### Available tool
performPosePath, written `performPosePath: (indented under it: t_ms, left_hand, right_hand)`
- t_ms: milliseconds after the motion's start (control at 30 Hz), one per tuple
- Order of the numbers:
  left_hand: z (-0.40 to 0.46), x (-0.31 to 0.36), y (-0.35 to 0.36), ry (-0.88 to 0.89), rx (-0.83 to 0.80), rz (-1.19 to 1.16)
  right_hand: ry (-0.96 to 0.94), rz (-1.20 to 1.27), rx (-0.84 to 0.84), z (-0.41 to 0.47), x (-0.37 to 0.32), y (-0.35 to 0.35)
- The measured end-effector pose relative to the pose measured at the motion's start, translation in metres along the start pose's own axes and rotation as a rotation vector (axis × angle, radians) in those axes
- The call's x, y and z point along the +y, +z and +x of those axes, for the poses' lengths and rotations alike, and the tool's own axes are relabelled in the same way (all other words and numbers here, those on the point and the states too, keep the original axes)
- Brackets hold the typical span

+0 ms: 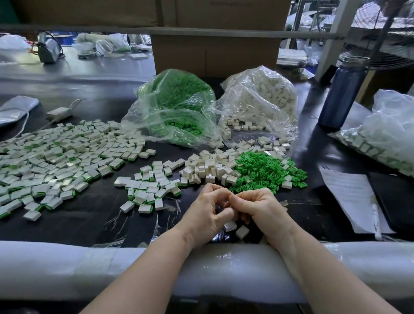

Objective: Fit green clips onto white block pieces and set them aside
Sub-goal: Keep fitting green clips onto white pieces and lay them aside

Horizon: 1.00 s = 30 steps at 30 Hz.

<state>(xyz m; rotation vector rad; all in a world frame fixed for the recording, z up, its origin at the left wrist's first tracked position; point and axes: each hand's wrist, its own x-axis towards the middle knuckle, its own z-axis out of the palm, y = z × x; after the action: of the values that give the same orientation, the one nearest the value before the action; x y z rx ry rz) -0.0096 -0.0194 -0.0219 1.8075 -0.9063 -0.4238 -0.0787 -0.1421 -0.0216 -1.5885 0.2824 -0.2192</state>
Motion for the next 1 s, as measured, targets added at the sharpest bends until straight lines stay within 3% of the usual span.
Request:
performPosePath:
  t_ms: [767, 1000]
  left_hand:
    - [-0.0001, -0.0005, -0.0018, 0.015, 0.043, -0.009]
    - [0.0031, -0.0048, -0.0033, -0.015, 0.150, -0.023]
  right_hand:
    - [-0.088, -0.033, -0.023, 0.0005, -0.0003, 0.0018]
    - [-0.129, -0.009, 0.118, 0.0016, 0.0018, -0.0024]
